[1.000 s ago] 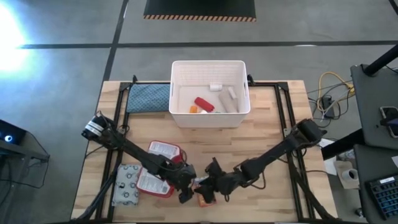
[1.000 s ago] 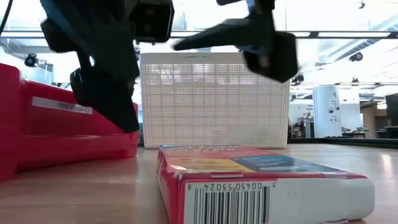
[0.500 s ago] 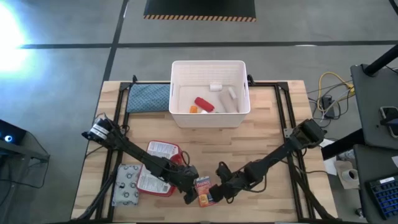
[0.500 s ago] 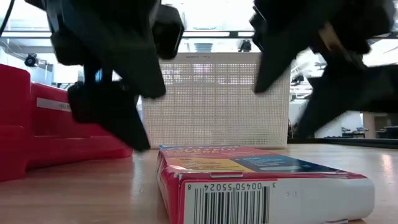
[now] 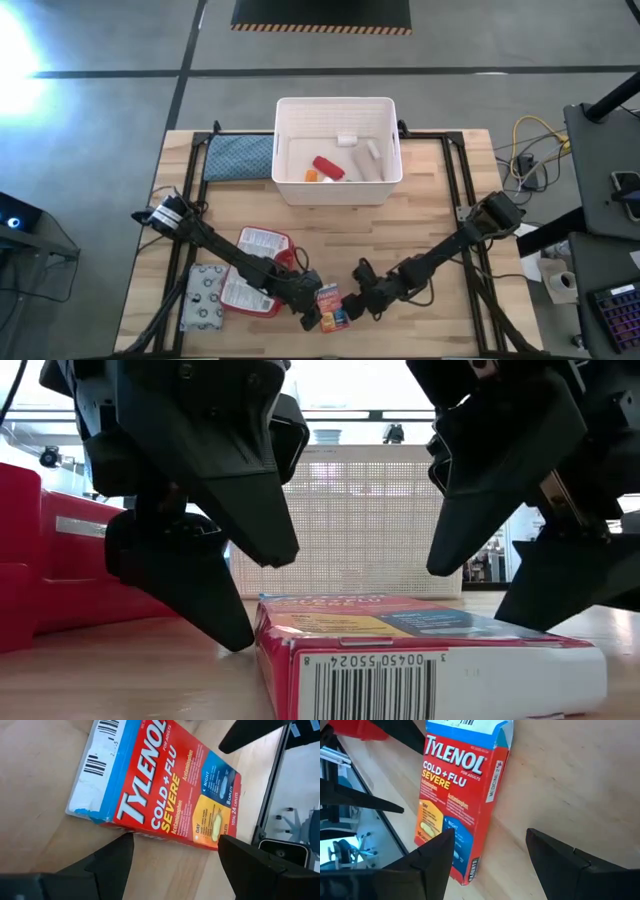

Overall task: Pick & place medical supplies in basket/bin
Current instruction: Put the red medicine box into the white bin

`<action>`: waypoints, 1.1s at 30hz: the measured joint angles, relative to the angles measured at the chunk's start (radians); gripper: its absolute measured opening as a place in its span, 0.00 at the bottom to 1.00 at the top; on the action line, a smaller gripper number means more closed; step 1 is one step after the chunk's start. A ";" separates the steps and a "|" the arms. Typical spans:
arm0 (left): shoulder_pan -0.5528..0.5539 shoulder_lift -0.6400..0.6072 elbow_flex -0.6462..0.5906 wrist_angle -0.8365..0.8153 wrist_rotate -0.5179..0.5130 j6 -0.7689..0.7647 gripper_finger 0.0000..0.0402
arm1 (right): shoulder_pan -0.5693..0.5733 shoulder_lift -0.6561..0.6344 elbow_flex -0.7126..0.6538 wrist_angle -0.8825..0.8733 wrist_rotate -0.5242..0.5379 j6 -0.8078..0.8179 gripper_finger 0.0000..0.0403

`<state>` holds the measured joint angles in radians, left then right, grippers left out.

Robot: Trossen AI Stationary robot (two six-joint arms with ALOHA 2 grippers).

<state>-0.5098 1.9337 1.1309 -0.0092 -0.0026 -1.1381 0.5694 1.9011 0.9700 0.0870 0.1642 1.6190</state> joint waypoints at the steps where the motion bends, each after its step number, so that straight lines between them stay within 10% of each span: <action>1: -0.001 0.003 0.000 -0.003 0.000 0.000 0.67 | 0.000 0.000 -0.004 0.004 0.000 0.002 0.59; 33: -0.051 0.006 -0.013 -0.051 -0.053 0.010 0.67 | -0.017 0.108 0.274 -0.008 0.003 -0.296 0.59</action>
<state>-0.5610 1.9400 1.1181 -0.0601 -0.0555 -1.1280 0.5522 2.0090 1.2442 0.0789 0.1672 1.3232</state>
